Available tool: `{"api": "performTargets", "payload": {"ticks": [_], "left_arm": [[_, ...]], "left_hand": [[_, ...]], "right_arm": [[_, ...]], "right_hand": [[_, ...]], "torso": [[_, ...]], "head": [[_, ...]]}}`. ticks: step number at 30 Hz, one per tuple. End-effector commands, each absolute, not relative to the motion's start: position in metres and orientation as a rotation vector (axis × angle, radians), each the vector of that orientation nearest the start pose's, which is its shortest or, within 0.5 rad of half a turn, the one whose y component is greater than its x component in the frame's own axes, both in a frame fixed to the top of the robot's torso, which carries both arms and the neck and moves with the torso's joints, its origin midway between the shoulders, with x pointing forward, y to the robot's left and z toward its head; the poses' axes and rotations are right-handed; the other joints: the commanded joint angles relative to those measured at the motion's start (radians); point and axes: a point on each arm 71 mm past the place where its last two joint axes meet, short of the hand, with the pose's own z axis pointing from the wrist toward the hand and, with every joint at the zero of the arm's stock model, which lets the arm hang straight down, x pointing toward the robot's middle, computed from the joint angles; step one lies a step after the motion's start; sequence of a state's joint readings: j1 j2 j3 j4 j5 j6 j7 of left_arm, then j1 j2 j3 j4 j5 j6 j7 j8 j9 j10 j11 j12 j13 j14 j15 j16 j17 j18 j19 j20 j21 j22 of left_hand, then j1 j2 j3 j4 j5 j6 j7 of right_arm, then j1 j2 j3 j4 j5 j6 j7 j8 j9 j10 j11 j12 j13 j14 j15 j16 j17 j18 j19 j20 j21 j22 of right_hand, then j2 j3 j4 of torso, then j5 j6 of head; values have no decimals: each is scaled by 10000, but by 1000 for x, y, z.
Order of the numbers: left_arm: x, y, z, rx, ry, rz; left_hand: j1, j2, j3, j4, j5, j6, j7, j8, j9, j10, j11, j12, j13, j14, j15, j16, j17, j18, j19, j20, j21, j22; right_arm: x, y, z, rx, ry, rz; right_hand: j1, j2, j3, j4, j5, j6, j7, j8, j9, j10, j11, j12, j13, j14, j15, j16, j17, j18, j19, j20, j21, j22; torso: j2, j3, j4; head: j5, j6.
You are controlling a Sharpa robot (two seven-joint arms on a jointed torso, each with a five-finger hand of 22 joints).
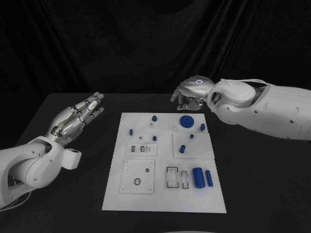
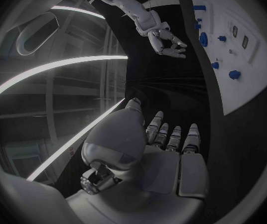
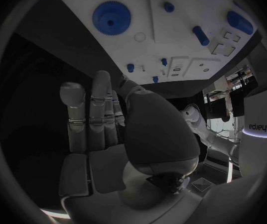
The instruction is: Assemble the parts on the task board
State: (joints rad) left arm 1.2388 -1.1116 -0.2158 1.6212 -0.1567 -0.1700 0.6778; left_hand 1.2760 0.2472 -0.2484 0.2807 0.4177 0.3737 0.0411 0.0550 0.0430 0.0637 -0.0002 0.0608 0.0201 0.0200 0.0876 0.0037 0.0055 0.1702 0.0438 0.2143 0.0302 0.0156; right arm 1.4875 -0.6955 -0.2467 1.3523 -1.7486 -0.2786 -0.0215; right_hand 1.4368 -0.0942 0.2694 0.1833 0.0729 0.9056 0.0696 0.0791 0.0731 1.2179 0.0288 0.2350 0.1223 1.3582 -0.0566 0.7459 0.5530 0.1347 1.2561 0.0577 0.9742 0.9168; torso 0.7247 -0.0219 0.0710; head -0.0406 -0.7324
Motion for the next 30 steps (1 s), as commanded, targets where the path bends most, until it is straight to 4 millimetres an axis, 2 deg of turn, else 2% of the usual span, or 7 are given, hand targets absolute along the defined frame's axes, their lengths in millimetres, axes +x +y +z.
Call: {"api": "performTargets", "payload": {"ticks": [1, 2, 4, 7, 11, 18, 30], "left_arm": [[437, 300, -185, -7952, 13066, -16212], [438, 300, -186, -7951, 13072, -16217], [438, 300, -186, -7949, 13079, -16220], [439, 300, -186, -7949, 13098, -16222], [440, 300, -186, -7949, 13115, -16227], [440, 300, -187, -7952, 13136, -16227], [441, 301, -187, -7953, 13142, -16221]], "left_hand": [[84, 14, 81, 10, 65, 29, -2, 50, 10, 18, 64, -30, -6, -39, 7, 27, 2, 112, -7, 57, 35, 7], [94, 19, 88, 9, 87, 30, 0, 50, 10, 21, 68, -28, -5, -37, 8, 27, 2, 112, -7, 59, 36, 7], [94, 19, 88, 9, 87, 30, 0, 50, 10, 21, 68, -28, -5, -37, 8, 27, 2, 112, -7, 59, 36, 7], [107, 26, 97, 9, 113, 18, 2, 47, 9, 22, 71, -27, -4, -40, 9, 26, 1, 112, -8, 59, 35, 7], [107, 26, 97, 9, 113, 18, 2, 47, 9, 22, 71, -27, -4, -40, 9, 26, 1, 112, -8, 59, 35, 7], [119, 33, 105, 11, 138, 4, 3, 42, 7, 18, 72, -30, -5, -35, 14, 28, 3, 112, -8, 60, 35, 7], [135, 41, 116, 11, 166, -20, 2, 36, 4, 13, 71, -33, -7, -33, 32, 29, 3, 112, -8, 64, 36, 7]], "right_arm": [[533, -184, -129, -6392, 15335, 3334], [533, -188, -131, -6340, 15442, 3252], [534, -194, -137, -6250, 15656, 3096], [534, -201, -145, -6100, 16046, 2793], [535, -208, -153, -5879, 16439, 2417], [533, -218, -164, -5534, 16638, 2127], [531, -218, -172, -5477, 16654, 2216]], "right_hand": [[-256, -19, -133, 74, -85, 103, -42, -73, -13, 801, -260, 1163, 750, -133, -104, -225, -83, 194, -281, -85, -526, -418], [-368, 61, -217, 79, 30, 227, -200, -73, -8, 140, -323, 2414, 1905, -31, -313, -219, 1, 118, -201, -177, -520, -286], [-700, 118, -385, 238, -100, 177, -93, -119, -23, -535, -458, 4818, 3986, 202, -187, 666, 1189, 13, 123, -151, -150, 242], [-1181, 163, -590, 587, -101, 269, -244, -111, 22, 374, -534, 8302, 7767, 1301, -269, 4967, 6247, -293, 966, -287, 1539, 2044], [-1639, 197, -837, 832, -115, 138, -178, -134, 59, 1904, -663, 11465, 11761, 1826, -290, 7421, 9220, -629, 1505, -245, 3113, 3726], [-2071, 53, -880, 993, -24, 668, -204, 68, 412, 3529, -630, 13358, 14485, 2126, -407, 8248, 10178, -1161, 2741, -418, 5374, 5977], [-2103, 23, -760, 964, -21, 161, -284, -146, 411, 3529, -672, 13358, 14485, 2126, -446, 8248, 10178, -1218, 2857, -450, 5580, 6189]], "torso": [[-32, -17, -89], [-54, -20, -117], [-63, -22, -146], [-74, -20, -197], [-68, -16, -228], [-55, 23, -245], [-44, -11, -209]], "head": [[-28, 23], [5, 18], [61, 11], [136, -10], [175, -48], [201, -50], [195, -17]]}}
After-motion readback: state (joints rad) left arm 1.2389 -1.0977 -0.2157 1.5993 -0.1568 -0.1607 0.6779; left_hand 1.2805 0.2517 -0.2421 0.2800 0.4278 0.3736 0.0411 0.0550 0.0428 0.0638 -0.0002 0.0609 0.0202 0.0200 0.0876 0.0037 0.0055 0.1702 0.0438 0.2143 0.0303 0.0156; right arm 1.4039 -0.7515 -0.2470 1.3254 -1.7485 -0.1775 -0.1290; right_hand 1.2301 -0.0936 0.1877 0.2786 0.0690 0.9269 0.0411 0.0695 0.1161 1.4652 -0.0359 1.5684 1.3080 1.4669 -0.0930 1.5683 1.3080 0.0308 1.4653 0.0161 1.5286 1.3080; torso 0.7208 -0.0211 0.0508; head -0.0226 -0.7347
